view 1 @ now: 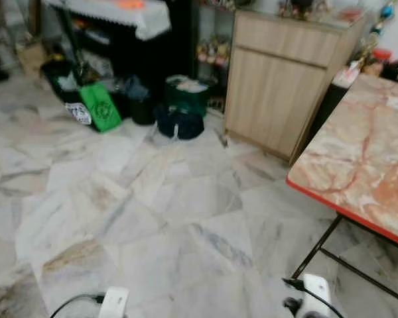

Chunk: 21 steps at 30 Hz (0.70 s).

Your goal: Setting the table

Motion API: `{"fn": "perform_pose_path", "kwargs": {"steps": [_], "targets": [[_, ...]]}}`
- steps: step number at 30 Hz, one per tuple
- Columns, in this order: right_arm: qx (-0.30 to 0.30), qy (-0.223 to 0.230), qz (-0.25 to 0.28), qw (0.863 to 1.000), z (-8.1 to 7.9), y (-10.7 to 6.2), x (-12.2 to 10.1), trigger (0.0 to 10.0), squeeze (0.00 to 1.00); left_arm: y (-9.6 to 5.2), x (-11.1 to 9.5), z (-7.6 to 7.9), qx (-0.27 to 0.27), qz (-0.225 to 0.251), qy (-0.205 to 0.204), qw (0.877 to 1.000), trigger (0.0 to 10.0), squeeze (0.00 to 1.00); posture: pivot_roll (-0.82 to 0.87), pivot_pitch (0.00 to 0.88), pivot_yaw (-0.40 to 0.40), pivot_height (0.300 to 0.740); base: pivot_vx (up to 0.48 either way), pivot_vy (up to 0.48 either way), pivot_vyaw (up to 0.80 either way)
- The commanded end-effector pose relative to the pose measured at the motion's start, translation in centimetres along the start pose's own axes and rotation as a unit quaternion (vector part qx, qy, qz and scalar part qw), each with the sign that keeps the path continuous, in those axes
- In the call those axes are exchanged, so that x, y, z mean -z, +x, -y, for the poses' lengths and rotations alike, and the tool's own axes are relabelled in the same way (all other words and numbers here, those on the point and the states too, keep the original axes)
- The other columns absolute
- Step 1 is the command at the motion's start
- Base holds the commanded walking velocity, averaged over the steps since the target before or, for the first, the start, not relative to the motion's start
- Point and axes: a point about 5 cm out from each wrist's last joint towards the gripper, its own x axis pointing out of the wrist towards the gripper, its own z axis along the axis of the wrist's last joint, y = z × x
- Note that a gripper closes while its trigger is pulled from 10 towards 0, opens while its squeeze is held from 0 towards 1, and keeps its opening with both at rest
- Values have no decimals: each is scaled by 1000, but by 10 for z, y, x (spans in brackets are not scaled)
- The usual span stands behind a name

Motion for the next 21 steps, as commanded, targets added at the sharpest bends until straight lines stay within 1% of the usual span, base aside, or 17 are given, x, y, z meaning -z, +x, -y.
{"fn": "perform_pose_path", "kwargs": {"steps": [1, 3, 5, 11, 13, 18, 19, 21], "targets": [[-8, 1, 5, 1000, -7, 1, -3, 10000, 0, -2, 8, -8, -7, -17, -7, 1000, 10000, 0, 128, 0, -14, 740, 0, 0, -781], [-8, 1, 4, 1000, -7, 1, -3, 10000, 0, -3, 7, -18, -13, -14, -8, 1000, 10000, 0, 128, 0, -15, 740, 0, 0, -781], [-8, 1, 4, 1000, -8, 1, -2, 10000, 0, -3, 7, -24, -16, -14, -8, 1000, 10000, 0, 128, 0, -13, 740, 0, 0, -781], [-8, 2, 4, 1000, -7, 1, -3, 10000, 0, -4, 8, -29, -17, -15, -5, 1000, 10000, 0, 125, 0, -10, 740, 0, 0, -781], [-8, 2, 5, 1000, -7, 1, -3, 10000, 0, -4, 8, -28, -16, -15, -5, 1000, 10000, 0, 125, 0, -10, 740, 0, 0, -781], [-8, 2, 4, 1000, -7, 1, -3, 10000, 0, -2, 6, -8, -4, -13, -2, 1000, 10000, 0, 122, 0, -10, 740, 0, 0, -781], [-8, 2, 4, 1000, -7, 1, -3, 10000, 0, -2, 6, -8, -4, -13, -2, 1000, 10000, 0, 122, 0, -10, 740, 0, 0, -781], [-8, 3, 5, 1000, -7, 1, -3, 10000, 0, -1, 5, -1, 0, -13, 0, 1000, 10000, 0, 121, 0, -10, 740, 0, 0, -781]]}}
